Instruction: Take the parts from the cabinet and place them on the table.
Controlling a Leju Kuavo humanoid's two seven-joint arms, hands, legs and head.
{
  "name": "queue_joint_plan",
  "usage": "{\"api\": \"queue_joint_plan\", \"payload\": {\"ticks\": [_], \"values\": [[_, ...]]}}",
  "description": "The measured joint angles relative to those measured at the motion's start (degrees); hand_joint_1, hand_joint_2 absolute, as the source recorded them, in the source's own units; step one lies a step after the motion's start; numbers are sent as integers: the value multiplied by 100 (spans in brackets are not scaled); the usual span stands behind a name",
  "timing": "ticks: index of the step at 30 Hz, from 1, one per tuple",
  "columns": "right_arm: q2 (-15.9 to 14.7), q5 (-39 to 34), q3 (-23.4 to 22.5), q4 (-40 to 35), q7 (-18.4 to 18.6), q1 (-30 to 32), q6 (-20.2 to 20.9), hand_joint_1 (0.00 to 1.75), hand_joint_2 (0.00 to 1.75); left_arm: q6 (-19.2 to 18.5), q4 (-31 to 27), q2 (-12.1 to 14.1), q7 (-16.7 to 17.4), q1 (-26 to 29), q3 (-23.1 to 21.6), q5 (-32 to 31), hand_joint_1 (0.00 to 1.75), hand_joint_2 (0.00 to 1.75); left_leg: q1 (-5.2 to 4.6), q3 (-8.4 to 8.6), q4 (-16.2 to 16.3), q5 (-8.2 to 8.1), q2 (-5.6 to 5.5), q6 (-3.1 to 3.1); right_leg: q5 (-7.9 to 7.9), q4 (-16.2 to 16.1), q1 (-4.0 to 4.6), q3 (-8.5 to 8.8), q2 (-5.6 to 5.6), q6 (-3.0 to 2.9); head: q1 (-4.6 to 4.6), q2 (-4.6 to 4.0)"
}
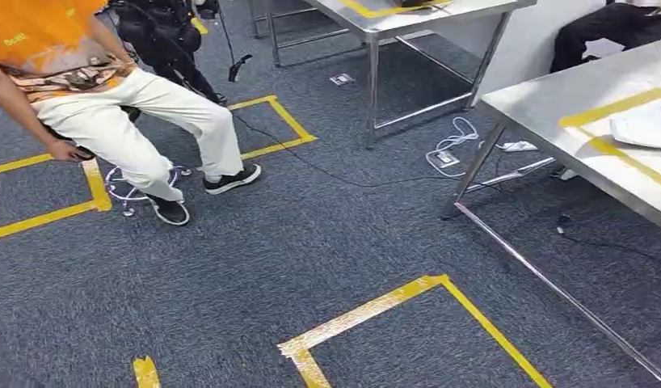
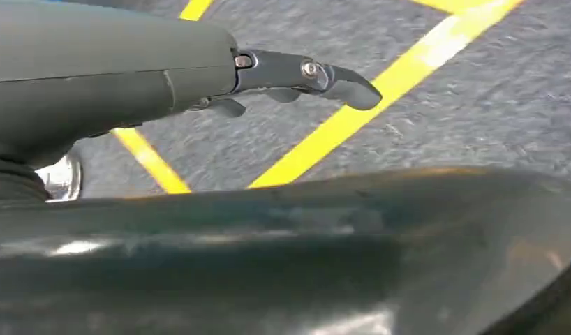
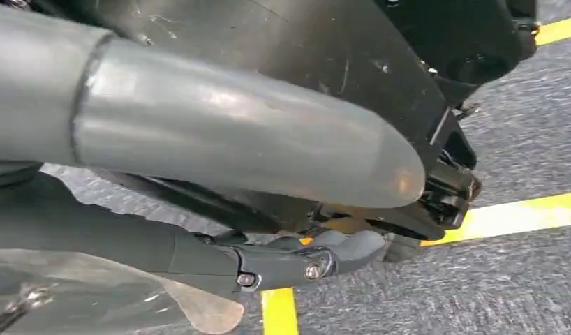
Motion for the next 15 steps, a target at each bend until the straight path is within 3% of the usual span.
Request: {"api": "queue_joint_plan", "payload": {"ticks": [1, 3, 4, 5, 6, 7, 8, 9, 10, 13, 14, 15], "values": [[0, 33, 13, 0, 13, 7, -5, 0, 0, 4, 0, 0, -11, -20, 9, -2, 0, 0, 1, -15, 1, 10, -62, 42, -200, 366, 2, -175, 187, 2, 8, 0], [0, 116, 75, 0, 68, 31, -20, 0, 0, 2, 0, -15, -53, -59, 20, -7, 0, 0, -8, -29, 3, 12, -215, 74, -589, 1329, 6, -665, 289, 9, 21, 0], [0, 149, 101, 0, 83, 39, -35, 0, 0, 0, 0, -15, -76, -61, 30, -7, 0, 0, -11, -28, 7, 12, -295, 74, -635, 1614, 7, -832, 302, 14, 21, 0], [0, 177, 114, 0, 101, 40, -46, 0, 0, -2, 0, -15, -96, -59, 41, -7, 0, 0, -10, -20, 9, 12, -381, 73, -530, 1616, 5, -875, 305, 15, 21, 0], [-2, 201, 136, 0, 111, 42, -57, 0, 0, -2, 0, -15, -107, -56, 46, -7, 0, 0, -6, -12, 13, 12, -470, 72, -303, 1365, 0, -790, 312, 13, 21, 0], [-4, 212, 160, 0, 129, 46, -59, 0, 0, -4, 0, -15, -114, -57, 48, -7, 0, 0, 3, -6, 27, 9, -558, 65, -14, 911, -11, -598, 339, 18, 19, 0], [-4, 216, 177, 0, 136, 54, -64, 0, 0, -4, 0, -17, -118, -60, 48, -7, 0, 0, 13, -6, 51, -3, -639, 45, 244, 415, -35, -375, 465, 27, 26, 0], [-4, 221, 201, 0, 136, 63, -64, 0, 0, -4, 0, -20, -118, -62, 48, -9, 0, 0, 19, -22, 76, -21, -707, 10, 285, 82, -76, -229, 756, 30, 26, 0], [-4, 225, 214, 4, 140, 66, -64, 0, 0, -4, 0, -13, -118, -81, 50, -9, 0, 0, -10, -68, 160, -44, -789, -34, 224, -66, -94, -164, 892, 8, 24, 0], [-4, 227, 241, 7, 144, 65, -61, 0, 0, -4, 0, -13, -118, -46, 52, -9, 0, 0, 39, -114, 99, 21, -969, -148, 237, -19, -33, -112, 707, -102, 30, 0], [-2, 227, 243, 9, 144, 66, -64, 0, 0, -4, 0, -4, -118, -42, 57, -7, 0, 0, 38, -118, 125, 7, -1019, -165, 270, -63, -73, -101, 615, -156, 28, 0], [-4, 227, 243, 7, 144, 65, -64, 0, 0, -4, 0, -11, -118, -36, 57, -7, 0, 0, 10, -151, 227, -83, -724, -182, 276, -74, -68, -81, 546, -188, 19, 0]]}}
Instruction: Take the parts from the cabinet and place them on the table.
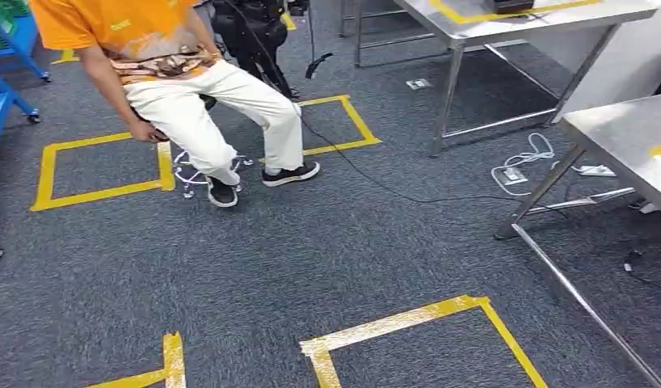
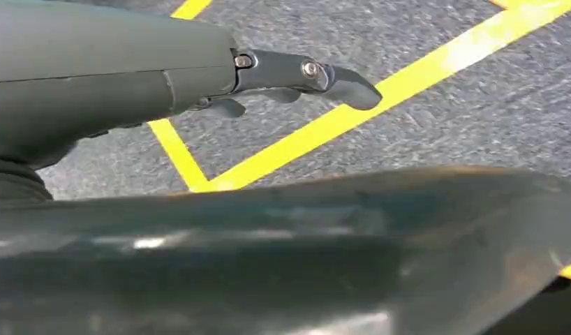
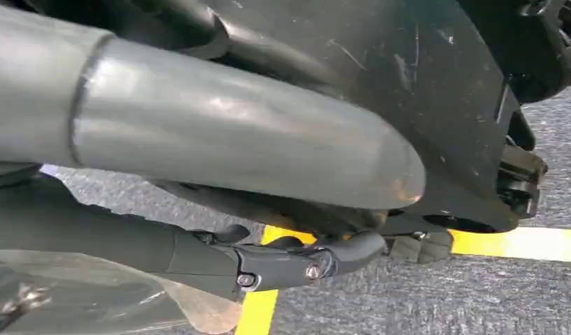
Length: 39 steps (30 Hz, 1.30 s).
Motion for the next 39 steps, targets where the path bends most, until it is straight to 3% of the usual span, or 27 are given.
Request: {"api": "queue_joint_plan", "payload": {"ticks": [1, 2, 4, 5, 6, 8, 9, 10, 14, 15, 16, 17, 19, 20, 21, 23, 24, 25, 26, 29, 30, 31, 32, 34, 35, 37, 39], "values": [[0, 0, 2, 2, 0, 8, 0, 0, 0, 0, 0, 0, 0, -9, 0, 0, 0, 0, -3, -141, 323, -216, 264, -30, -14, -1, 12, 6, -87, -35, -53, 0], [0, 0, 2, 2, 0, 24, 0, 0, 0, 0, 0, 0, 0, -29, 0, 0, 0, 0, 9, -346, 770, -450, 386, -55, -25, -1, 30, 9, -192, -51, -48, 0], [-9, -2, 2, 2, 0, 37, -2, 0, 0, -2, 0, 0, 0, -39, 0, -2, 0, 0, 30, -706, 1551, -756, 460, -77, -46, 0, 55, 10, -381, -74, -50, 0], [-9, 0, 2, 2, 0, 35, -4, 0, 0, -2, 0, 0, 0, -28, 0, -2, 0, 0, 41, -746, 1634, -732, 466, -79, -56, 1, 63, 17, -456, -81, -50, 0], [-9, 15, 2, 2, 0, 30, -13, 0, 0, -20, 0, 0, -7, -13, 0, -11, 0, 0, 44, -660, 1481, -575, 474, -75, -72, 1, 70, 29, -527, -78, -48, 0], [-11, 57, 7, 2, 0, 21, -22, 0, 0, -50, 0, 2, -15, -7, 0, -48, 0, 0, 40, -238, 644, -105, 547, -38, -109, 1, 79, 83, -646, -65, -48, -2], [-11, 88, 15, 2, 0, 20, -31, 0, 0, -63, 0, 4, -22, -15, 0, -63, 0, 0, 20, 57, 55, 95, 737, -1, -148, 0, 81, 132, -719, -37, -50, -2], [-13, 107, 26, 0, -2, 16, -39, 0, 0, -77, 0, 4, -26, -34, 0, -66, 0, 0, -65, 123, -21, -47, 957, 31, -169, -15, 102, 76, -776, -3, -44, 0], [-28, 254, 162, 2, -83, -21, -103, 0, 0, -120, 4, 9, -31, -12, 22, -59, 0, 0, -97, 110, -101, -28, 769, 156, -208, -56, 113, 247, -975, 94, -37, 0], [-31, 288, 190, 0, -103, -31, -114, 0, 0, -127, 4, 9, -31, -4, 37, -55, 0, 0, -30, 179, -181, 11, 706, 204, -273, -47, 95, 203, -867, 136, -33, 0], [-39, 308, 219, 2, -118, -41, -114, 0, 0, -131, 4, 9, -31, -1, 39, -52, 0, 0, -30, 190, -194, 18, 668, 219, -382, 122, 81, 152, -570, 144, -4, -2], [-39, 319, 249, 2, -133, -35, -114, 0, 0, -140, 4, 9, -31, -21, 42, -50, 0, 0, -23, 179, -191, 21, 608, 237, -592, 522, 77, -48, -391, 149, 20, -2], [-67, 364, 286, 2, -116, -26, -111, 0, 0, -183, 7, -7, -46, -48, 54, -22, 0, 0, -25, 181, -190, 12, 456, 254, -909, 1454, 72, -555, -280, 160, 20, 0], [-81, 415, 306, 2, -74, -30, -101, 0, 0, -192, 7, -6, -81, -54, 77, 24, 0, 0, -28, 186, -187, 8, 375, 259, -898, 1694, 76, -734, -262, 163, 24, 0], [-96, 468, 339, 2, -35, -38, -90, 0, 0, -208, 7, -2, -123, -55, 105, 70, 0, 0, -28, 199, -186, 6, 295, 259, -746, 1641, 76, -770, -254, 161, 18, 0], [-118, 571, 433, 2, 24, -91, -85, 0, 0, -236, 7, 2, -201, -60, 160, 144, 0, 0, -19, 232, -173, -10, 125, 244, -183, 930, 68, -535, -194, 154, 20, 0], [-125, 612, 468, 2, 26, -100, -85, 0, 0, -245, 7, 0, -208, -68, 186, 175, 0, 0, -8, 243, -156, -28, 41, 218, 126, 406, 48, -330, -35, 154, 22, 0], [-136, 638, 514, 4, -4, -105, -101, 0, 0, -269, 7, 2, -188, -79, 223, 188, 0, 0, 1, 221, -152, -39, -30, 191, 54, 227, 3, -255, 374, 152, 20, 0], [-133, 649, 561, 11, -37, -111, -122, 0, 0, -286, 7, 4, -106, -121, 256, 186, 0, 0, -25, 167, -77, -56, -120, 159, 37, 23, -29, -169, 478, 143, 11, 0], [-99, 617, 597, 20, 44, -171, -179, 0, 0, -302, 20, 4, 240, -94, 280, 116, 0, 0, 48, 80, -119, 9, -336, 49, 46, 79, 39, -155, 275, 60, 26, -2], [-72, 601, 610, 22, 63, -192, -197, 0, 0, -288, 20, 9, 300, -86, 291, 107, 0, 0, 53, 81, -81, -25, -312, 38, 69, 31, -6, -131, 167, 19, 13, 0], [-70, 599, 619, 22, 81, -211, -212, 0, 0, -267, 20, 2, 321, -72, 306, 107, 0, 0, 9, 33, 58, -121, 46, 9, 63, 21, 10, -108, 97, 3, 9, 0], [-46, 601, 627, 22, 94, -213, -216, 0, 0, -243, 20, 2, 326, -87, 317, 107, 0, 0, 9, -130, 396, -319, 273, -19, 42, 20, 22, -89, -13, -33, -37, 0], [-42, 610, 654, 35, 155, -187, -216, 0, 0, -203, 20, -4, 280, -128, 330, 107, 0, 0, 26, -565, 1287, -714, 430, -59, 6, 20, 48, -65, -263, -71, -26, 0], [-42, 638, 667, 35, 168, -186, -216, 0, 0, -197, 20, -9, 238, -127, 334, 87, 0, 0, 35, -704, 1570, -780, 457, -68, -7, 21, 55, -58, -360, -78, -28, 0], [-39, 739, 715, 35, 175, -209, -214, 0, 0, -192, 22, -13, 184, -93, 337, 7, 0, 0, 45, -591, 1333, -481, 480, -59, -37, 21, 65, -23, -517, -75, -28, 0], [-35, 811, 778, 35, 186, -223, -212, 0, 0, -184, 22, -11, 173, -89, 337, -31, 0, 0, 25, -116, 386, 30, 610, 4, -81, 21, 73, 49, -642, -63, -26, 0]]}}
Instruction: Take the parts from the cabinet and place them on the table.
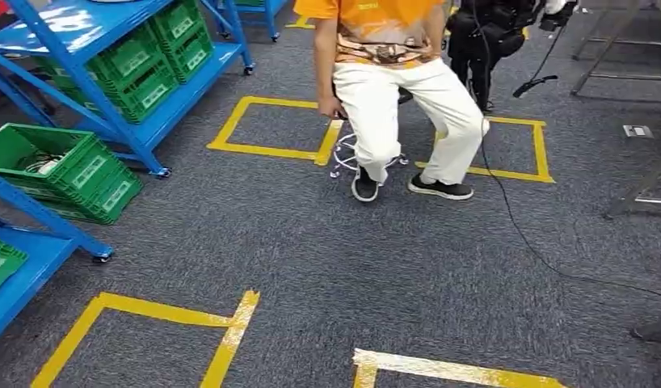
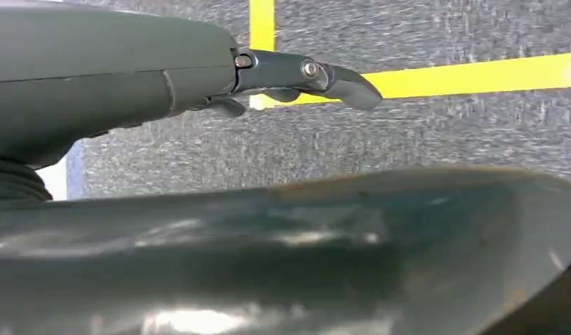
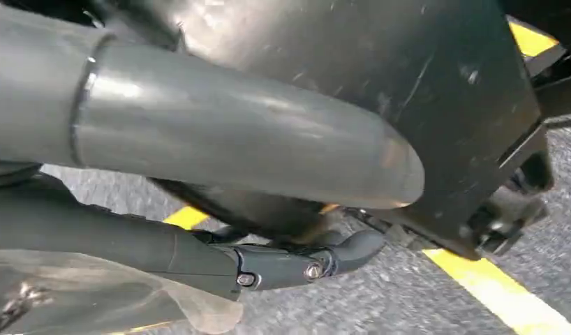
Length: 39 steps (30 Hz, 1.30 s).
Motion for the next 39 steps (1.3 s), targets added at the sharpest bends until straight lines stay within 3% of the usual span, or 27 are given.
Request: {"api": "queue_joint_plan", "payload": {"ticks": [1, 2, 6, 8, 10, 11, 12, 13, 15, 16, 17, 18, 21, 22, 23, 24, 26, 27, 28, 30, 31, 32, 33, 36, 37, 38, 39], "values": [[4, 15, 35, 2, 0, 0, 0, 0, 0, 4, 0, 0, 0, -7, 0, -35, 0, 0, -53, 181, -363, 44, 275, 52, -25, -5, 1, 15, -51, 17, 0, 0], [13, 20, 55, 4, 0, -1, -2, 0, 0, 7, 0, 0, 0, -32, -2, -52, 0, 0, -135, 218, -460, -36, 445, 89, -60, 5, 44, 0, -117, 71, 4, 0], [22, -40, 81, 7, 7, -35, -11, 0, 0, 35, 2, -9, 48, 3, -2, -133, 0, 0, -110, 220, -525, -14, 194, 168, -100, -42, 47, 130, -348, 178, 13, 0], [20, -57, 83, 7, -13, -51, -9, 0, 0, 50, 2, -13, 52, 23, -4, -153, 0, 0, -60, 266, -575, 14, 87, 221, -343, 306, 2, -50, 198, 209, 57, -2], [20, -50, 85, 7, -20, -40, 0, 0, 0, 44, 2, -22, 52, -5, -4, -168, 0, 0, -48, 258, -574, 6, -56, 254, -750, 1241, -9, -529, 371, 237, 70, -2], [20, -37, 85, 7, -20, -35, 2, 0, 0, 37, 2, -20, 50, -4, -7, -177, 0, 0, -49, 260, -572, 3, -127, 258, -861, 1622, -7, -752, 395, 249, 77, -2], [20, -11, 89, 7, -18, -36, 11, 0, 0, 26, 2, -15, 50, 5, -7, -203, 0, 0, -49, 267, -570, 3, -207, 257, -824, 1785, -6, -886, 399, 256, 77, -2], [15, 17, 96, 7, -18, -47, 30, 0, 0, 20, 2, -2, 52, 20, -7, -219, 0, 0, -47, 281, -568, 1, -288, 255, -635, 1655, -7, -873, 401, 256, 70, -2], [4, 50, 131, 7, -2, -44, 68, 0, 0, -4, 2, 20, 52, 35, -15, -271, 0, 0, -24, 313, -548, -22, -463, 220, -16, 748, -23, -509, 476, 261, 72, -2], [-7, 66, 144, 7, -2, -36, 88, 0, 0, -11, 2, 28, 52, 37, -17, -275, 0, 0, -14, 312, -528, -42, -537, 189, 211, 259, -52, -313, 644, 271, 76, -2], [-7, 72, 164, 15, -4, -30, 107, 0, 0, -20, 2, 55, 52, 37, -17, -280, 0, 0, -37, 272, -505, -51, -589, 149, 85, 167, -84, -267, 987, 285, 85, -2], [-11, 74, 179, 22, -11, -31, 116, 0, 0, -24, 2, 68, 52, 25, -20, -280, 0, 0, -31, 227, -447, -55, -675, 127, 83, 69, -99, -195, 1003, 244, 68, -2], [-13, 85, 210, 24, -20, -48, 135, 0, 0, -35, 7, 113, 50, 76, -22, -277, 0, 0, 7, 193, -485, -1, -858, 38, 104, 70, -63, -180, 815, 148, 79, -2], [-11, 87, 218, 24, -18, -51, 140, 0, 0, -42, 7, 131, 48, 82, -22, -275, 0, 0, 1, 181, -432, -50, -715, 21, 119, 39, -88, -151, 717, 106, 79, -2], [-15, 94, 221, 24, -15, -42, 144, 0, 0, -39, 7, 127, 31, 84, -22, -277, 0, 0, -33, 114, -264, -158, -389, -13, 107, 25, -78, -124, 657, 66, 48, -2], [-15, 94, 221, 24, -15, -26, 146, 0, 0, -39, 7, 127, 28, 65, -22, -277, 0, 0, -23, -68, 99, -356, -241, -40, 92, 25, -61, -114, 551, 35, 17, -2], [-22, 96, 223, 24, -9, -5, 151, 0, 0, -39, 7, 129, 26, 45, -22, -277, 0, 0, 1, -495, 962, -712, -154, -68, 66, 25, -40, -103, 356, -1, 22, -2], [-26, 98, 223, 24, -7, -4, 151, 0, 0, -42, 7, 129, 26, 48, -22, -277, 0, 0, 12, -615, 1201, -744, -150, -75, 50, 26, -36, -97, 272, -10, 22, -2], [-24, 107, 223, 24, 0, -4, 151, 0, 0, -42, 7, 127, 26, 67, -22, -277, 0, 0, 18, -595, 1163, -638, -148, -76, 35, 26, -33, -78, 206, -7, 17, -2], [-26, 114, 225, 24, 11, -4, 146, 0, 0, -42, 7, 127, 26, 91, -22, -277, 0, 0, 15, -258, 469, -167, -93, -41, -5, 25, -26, -21, 80, 1, 17, -2], [-26, 114, 225, 24, 17, -3, 140, 0, 0, -42, 7, 127, 26, 90, -22, -282, 0, 0, 1, 0, -53, 85, 37, 2, -31, 25, -22, 20, 22, 19, 17, -2], [-26, 116, 225, 24, 17, 1, 136, 0, 0, -42, 7, 127, 26, 79, -22, -297, 0, 0, -64, 144, -310, 34, 379, 46, -56, 13, -17, -7, -31, 43, 29, -2], [-24, 120, 227, 24, 17, 2, 133, 0, 0, -37, 7, 129, 26, 61, -24, -334, 0, 0, -126, 172, -431, 4, 448, 78, -95, 26, 30, 41, -82, 94, 11, 0], [-26, 129, 234, 24, 24, -12, 136, 0, 0, -44, 9, 127, 28, 71, -48, -391, 0, 0, -130, 152, -455, -18, 258, 132, -101, -36, 33, 125, -294, 156, 28, -2], [-26, 129, 243, 24, 31, -22, 136, 0, 0, -48, 9, 131, 28, 90, -61, -393, 0, 0, -54, 223, -545, 21, 182, 176, -153, -26, 25, 127, -217, 205, 26, -2], [-26, 135, 262, 24, 22, -33, 144, 0, 0, -50, 9, 133, 28, 93, -68, -396, 0, 0, -48, 241, -566, 30, 139, 197, -231, 84, 4, 87, 94, 221, 61, -2], [-26, 129, 275, 26, 17, -39, 153, 0, 0, -55, 9, 136, 28, 76, -72, -400, 0, 0, -39, 234, -568, 33, 70, 232, -405, 410, -7, -81, 295, 234, 72, -2]]}}
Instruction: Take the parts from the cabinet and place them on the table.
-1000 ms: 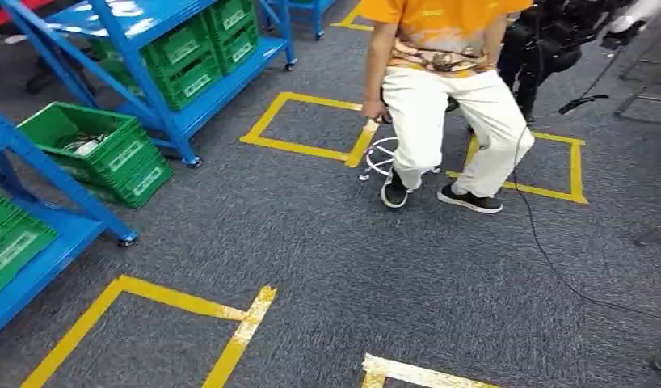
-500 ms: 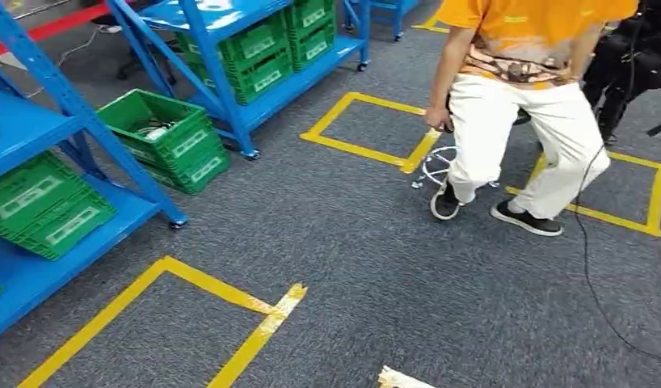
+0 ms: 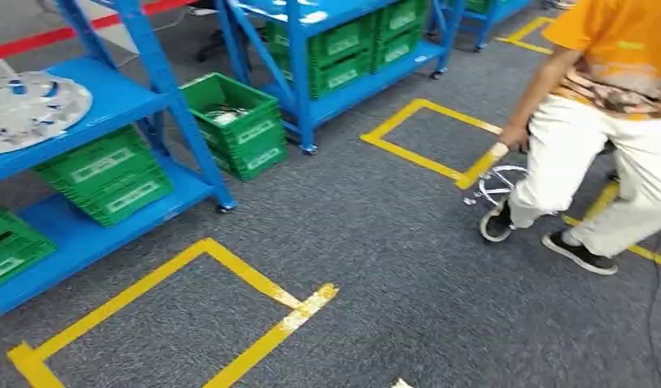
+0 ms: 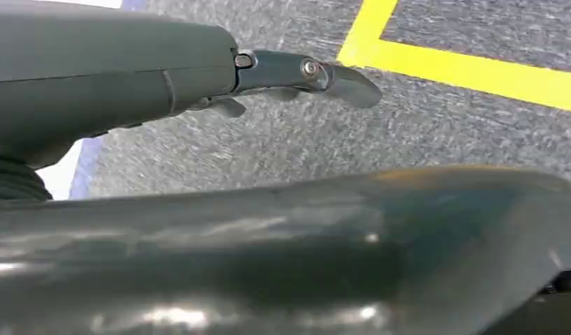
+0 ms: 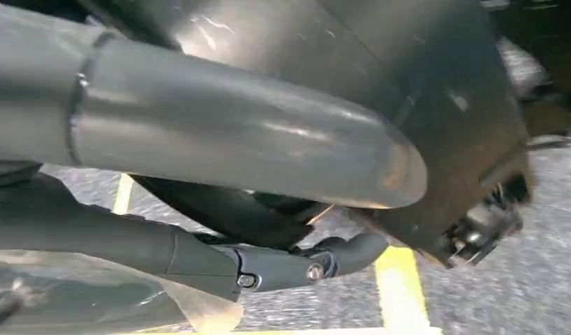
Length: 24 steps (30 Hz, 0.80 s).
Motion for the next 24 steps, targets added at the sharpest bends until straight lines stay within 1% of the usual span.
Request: {"api": "queue_joint_plan", "payload": {"ticks": [1, 2, 3, 4, 5, 6, 7, 8, 9, 10, 11, 12, 13, 14, 15, 16, 17, 18, 19, 20, 21, 22, 23, 24], "values": [[0, 4, 4, 0, 0, -1, 2, 0, 0, -2, 0, -2, 0, -20, -4, 0, 0, 0, 3, -5, 0, -8, -75, 13, -207, 449, -4, -228, 69, 13, 4, 0], [-2, 2, 4, 0, -4, -9, 2, 0, 0, -11, 0, -7, 0, -25, -7, 0, 0, 0, 4, -2, 0, -14, -140, 22, -380, 902, -2, -472, 98, 25, 9, 0], [-7, 2, 7, 0, -4, -20, 4, 0, 0, -11, 0, -11, 0, -23, -9, 0, 0, 0, 4, 2, 4, -18, -217, 28, -453, 1245, 0, -682, 103, 42, 4, 0], [-11, 2, 11, 0, 0, -26, 4, 0, 0, -9, 0, -11, 0, -13, -9, 0, 0, 0, 5, 14, 6, -19, -304, 27, -346, 1293, -2, -759, 105, 49, 4, 0], [-13, 2, 15, -2, 0, -25, 7, 0, 0, -9, 0, -11, 0, -10, -11, 0, 0, 0, 11, 28, 7, -26, -379, 20, -144, 1105, -3, -711, 108, 49, 2, 0], [-15, 0, 33, -2, 6, -26, 20, 0, 0, 2, 0, -11, 0, -6, -11, 0, 0, 0, 26, 46, 16, -35, -475, 6, 177, 663, -11, -543, 127, 56, 4, 0], [-17, -2, 39, -2, 18, -18, 35, 0, 0, 11, 0, -13, 0, -8, -11, -4, 0, 0, 39, 59, 29, -53, -559, -21, 467, 170, -29, -343, 208, 66, 4, 0], [-17, -20, 39, 0, 18, -9, 70, 0, 0, 31, 0, -13, 0, -7, -13, -11, 0, 0, 43, 44, 50, -76, -627, -59, 559, -187, -72, -195, 503, 83, 13, 0], [-17, -39, 39, 9, 17, -9, 94, 0, 0, 46, 0, -15, 0, -25, -15, -24, 0, 0, 12, 8, 117, -88, -702, -97, 486, -345, -83, -133, 615, 70, 15, 0], [-17, -50, 39, 9, 17, -11, 105, 0, 0, 48, 0, -15, 0, -28, -15, -39, 0, 0, 18, -25, 103, -68, -764, -116, 461, -321, -75, -82, 569, 8, 2, 0], [-18, -57, 37, 9, 18, -10, 131, 0, 0, 55, 0, -15, 0, -8, -17, -50, 0, 0, 33, -35, 90, -52, -792, -142, 462, -331, -58, -85, 522, -17, 13, 0], [-17, -61, 37, 9, 17, -17, 146, 0, 0, 55, 2, -17, 0, 11, -17, -52, 0, 0, 47, -37, 79, -34, -851, -170, 467, -331, -42, -77, 475, -49, 6, 0], [-13, -61, 37, 9, 17, -29, 160, 0, 0, 55, 4, -7, 0, 20, -17, -52, 0, 0, 42, -53, 98, -50, -913, -192, 487, -364, -87, -52, 405, -88, 13, 2], [-15, -57, 37, 7, 22, -31, 171, 0, 0, 52, 4, -9, -2, 27, -17, -52, 0, 0, 22, -73, 202, -118, -643, -219, 487, -381, -85, -19, 333, -124, -4, 0], [-15, -57, 37, 9, 22, -17, 173, 0, 0, 42, 4, -15, -4, 17, -17, -50, 0, 0, 18, -197, 476, -277, -394, -252, 469, -386, -82, 6, 258, -161, -68, 0], [-18, -59, 37, 9, 20, -3, 177, 0, 0, 33, 7, -13, -7, 2, -17, -46, 0, 0, 29, -383, 857, -469, -286, -277, 452, -386, -71, 15, 172, -187, -72, 0], [-24, -59, 37, 7, 17, 8, 181, 0, 0, 33, 7, -15, -13, -8, -17, -46, 0, 0, 46, -632, 1362, -680, -226, -294, 436, -386, -56, 27, 75, -210, -77, 0], [-28, -59, 37, 7, 22, 12, 181, 0, 0, 31, 7, -15, -13, -9, -17, -44, 0, 0, 58, -796, 1684, -768, -215, -303, 420, -386, -50, 38, 1, -222, -72, 0], [-37, -57, 37, 9, 22, 17, 181, 0, 0, 28, 7, -15, -15, -2, -17, -44, 0, 0, 66, -870, 1812, -736, -214, -308, 397, -386, -44, 55, -75, -223, -72, 0], [-42, -57, 37, 7, 22, 23, 181, 0, 0, 18, 7, -15, -17, 16, -17, -44, 0, 0, 68, -812, 1677, -579, -207, -301, 374, -386, -40, 82, -141, -217, -77, 0], [-42, -55, 37, 7, 24, 24, 181, 0, 0, 11, 7, -15, -24, 27, -17, -44, 0, 0, 66, -653, 1327, -335, -185, -282, 347, -386, -35, 119, -203, -212, -74, 0], [-42, -50, 37, 7, 24, 29, 181, 0, 0, -2, 7, -15, -35, 29, -17, -42, 0, 0, 56, -427, 860, -72, -118, -248, 318, -386, -32, 164, -259, -201, -75, 0], [-42, -50, 37, 7, 24, 37, 181, 0, 0, -4, 7, -15, -48, 26, -17, -39, 0, 0, 28, -208, 399, 131, 66, -197, 283, -389, -26, 207, -315, -181, -77, 0], [-42, -48, 37, 7, 24, 47, 181, 0, 0, -15, 7, -13, -61, 6, -17, -22, 0, 0, -64, -135, 294, -2, 378, -156, 249, -395, 14, 186, -377, -141, -74, 0]]}}
